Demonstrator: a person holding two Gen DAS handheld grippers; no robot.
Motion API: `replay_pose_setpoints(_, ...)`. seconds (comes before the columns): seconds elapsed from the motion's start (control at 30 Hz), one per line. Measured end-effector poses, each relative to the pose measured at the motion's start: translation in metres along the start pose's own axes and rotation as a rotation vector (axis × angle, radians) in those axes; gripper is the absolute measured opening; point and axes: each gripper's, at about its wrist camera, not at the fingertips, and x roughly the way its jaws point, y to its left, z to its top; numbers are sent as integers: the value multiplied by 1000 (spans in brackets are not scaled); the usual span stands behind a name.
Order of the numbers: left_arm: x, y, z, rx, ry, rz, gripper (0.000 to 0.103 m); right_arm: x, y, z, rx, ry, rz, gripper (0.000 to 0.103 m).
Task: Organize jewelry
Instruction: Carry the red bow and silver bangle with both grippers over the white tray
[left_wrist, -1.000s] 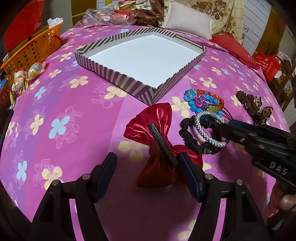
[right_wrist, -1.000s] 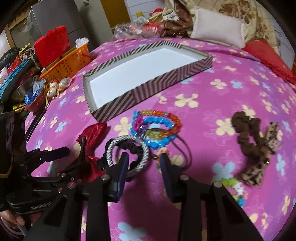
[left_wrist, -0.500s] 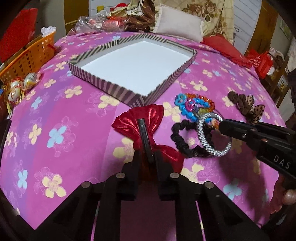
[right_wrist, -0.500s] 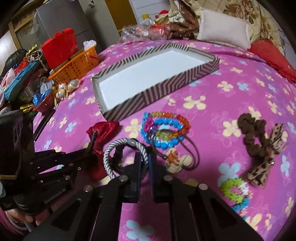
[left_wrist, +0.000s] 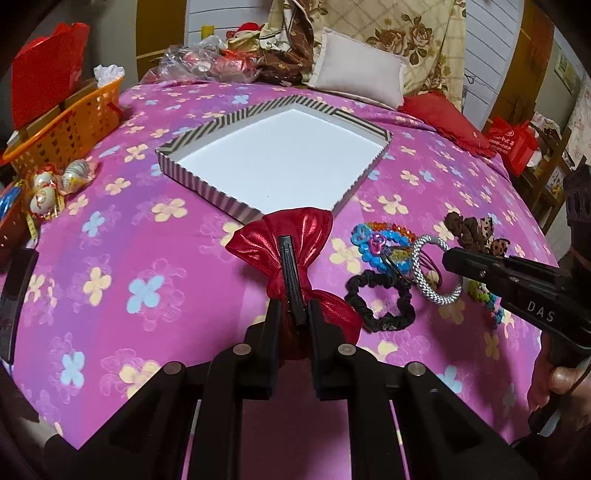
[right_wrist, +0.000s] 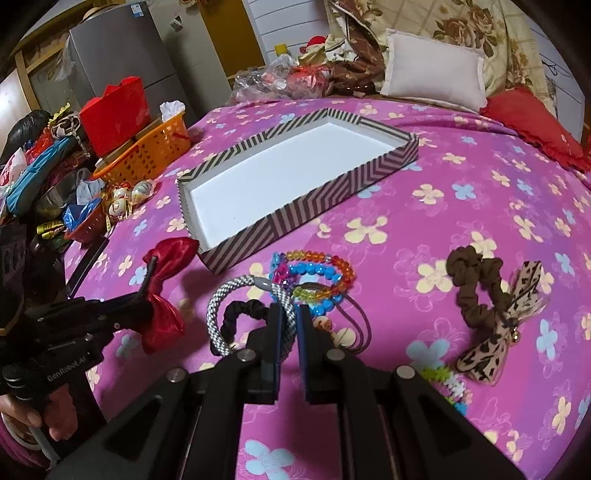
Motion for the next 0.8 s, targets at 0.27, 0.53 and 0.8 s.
replay_pose_setpoints(0.27, -6, 5, 13, -2, -25, 33, 6, 6, -3, 8, 2, 5, -10, 8)
replay_pose_setpoints(0.53, -3, 15, 43, 0, -59, 73, 6, 14, 2, 32, -20, -3, -15, 8)
replay_pose_setpoints(0.8, 15, 25, 76, -10, -65, 100, 6, 29, 6, 74, -32, -21, -17, 8)
